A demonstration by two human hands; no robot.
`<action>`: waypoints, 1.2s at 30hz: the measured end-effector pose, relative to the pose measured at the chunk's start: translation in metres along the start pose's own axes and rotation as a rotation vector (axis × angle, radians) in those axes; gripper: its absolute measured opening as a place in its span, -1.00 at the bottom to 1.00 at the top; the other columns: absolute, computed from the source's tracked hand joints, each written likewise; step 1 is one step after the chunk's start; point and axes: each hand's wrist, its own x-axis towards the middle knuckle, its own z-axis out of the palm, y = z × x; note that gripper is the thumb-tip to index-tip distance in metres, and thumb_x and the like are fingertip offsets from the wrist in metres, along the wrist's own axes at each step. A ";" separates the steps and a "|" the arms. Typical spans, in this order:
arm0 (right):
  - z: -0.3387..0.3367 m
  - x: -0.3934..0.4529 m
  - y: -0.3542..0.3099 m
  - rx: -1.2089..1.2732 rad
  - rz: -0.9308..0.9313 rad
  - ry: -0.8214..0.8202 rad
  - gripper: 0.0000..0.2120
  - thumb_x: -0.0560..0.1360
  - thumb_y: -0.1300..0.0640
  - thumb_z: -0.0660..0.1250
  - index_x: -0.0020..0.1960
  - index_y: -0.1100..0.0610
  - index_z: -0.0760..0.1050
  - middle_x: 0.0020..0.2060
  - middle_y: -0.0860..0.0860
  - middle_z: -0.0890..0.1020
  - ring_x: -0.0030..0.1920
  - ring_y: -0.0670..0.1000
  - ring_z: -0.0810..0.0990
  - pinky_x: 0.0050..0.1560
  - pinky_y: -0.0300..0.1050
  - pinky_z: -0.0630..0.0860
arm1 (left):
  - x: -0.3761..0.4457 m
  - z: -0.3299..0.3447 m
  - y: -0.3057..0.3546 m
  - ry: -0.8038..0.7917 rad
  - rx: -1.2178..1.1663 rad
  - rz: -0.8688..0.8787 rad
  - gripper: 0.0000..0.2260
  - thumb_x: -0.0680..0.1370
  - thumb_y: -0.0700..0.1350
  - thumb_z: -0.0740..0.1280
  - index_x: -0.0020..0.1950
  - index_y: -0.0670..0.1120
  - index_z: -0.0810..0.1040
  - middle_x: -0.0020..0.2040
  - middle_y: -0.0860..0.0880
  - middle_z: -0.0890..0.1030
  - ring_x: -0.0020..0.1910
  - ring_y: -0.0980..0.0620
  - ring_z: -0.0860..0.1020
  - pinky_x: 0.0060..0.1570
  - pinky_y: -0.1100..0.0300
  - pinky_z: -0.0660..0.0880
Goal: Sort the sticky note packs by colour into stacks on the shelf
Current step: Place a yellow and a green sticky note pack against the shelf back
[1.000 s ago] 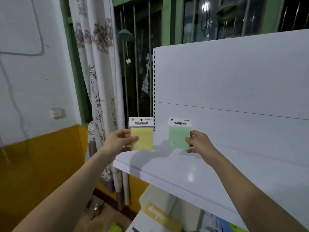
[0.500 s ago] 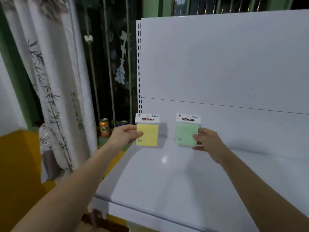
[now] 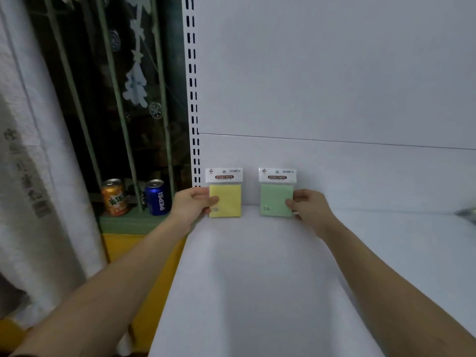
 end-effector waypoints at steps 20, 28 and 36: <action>0.012 0.016 0.026 -0.108 -0.147 0.092 -0.88 0.55 0.20 0.32 0.08 0.13 0.51 -0.06 0.01 0.61 -0.03 -0.02 0.58 0.00 -0.20 0.43 | 0.018 0.012 -0.009 0.099 -0.022 0.043 -0.77 0.40 -0.34 0.51 0.03 -0.25 0.60 -0.03 -0.21 0.68 -0.04 -0.16 0.67 0.08 -0.09 0.60; 0.009 0.015 0.023 -0.056 -0.129 0.134 -0.82 0.57 0.14 0.29 0.13 0.19 0.50 -0.05 0.05 0.61 -0.03 0.02 0.59 -0.02 -0.17 0.47 | 0.008 0.012 -0.007 0.144 0.004 0.052 -0.71 0.39 -0.32 0.53 0.06 -0.25 0.57 0.00 -0.25 0.61 -0.03 -0.19 0.63 0.11 -0.09 0.58; -0.011 0.008 0.013 -0.024 -0.115 0.270 -0.94 0.56 0.09 0.24 -0.06 0.03 0.48 -0.12 0.04 0.65 -0.13 0.11 0.64 -0.15 -0.01 0.52 | -0.006 0.004 0.012 0.181 0.411 0.277 -0.83 0.54 -0.02 0.38 0.08 -0.04 0.54 -0.03 0.04 0.58 -0.07 0.08 0.55 -0.12 0.18 0.49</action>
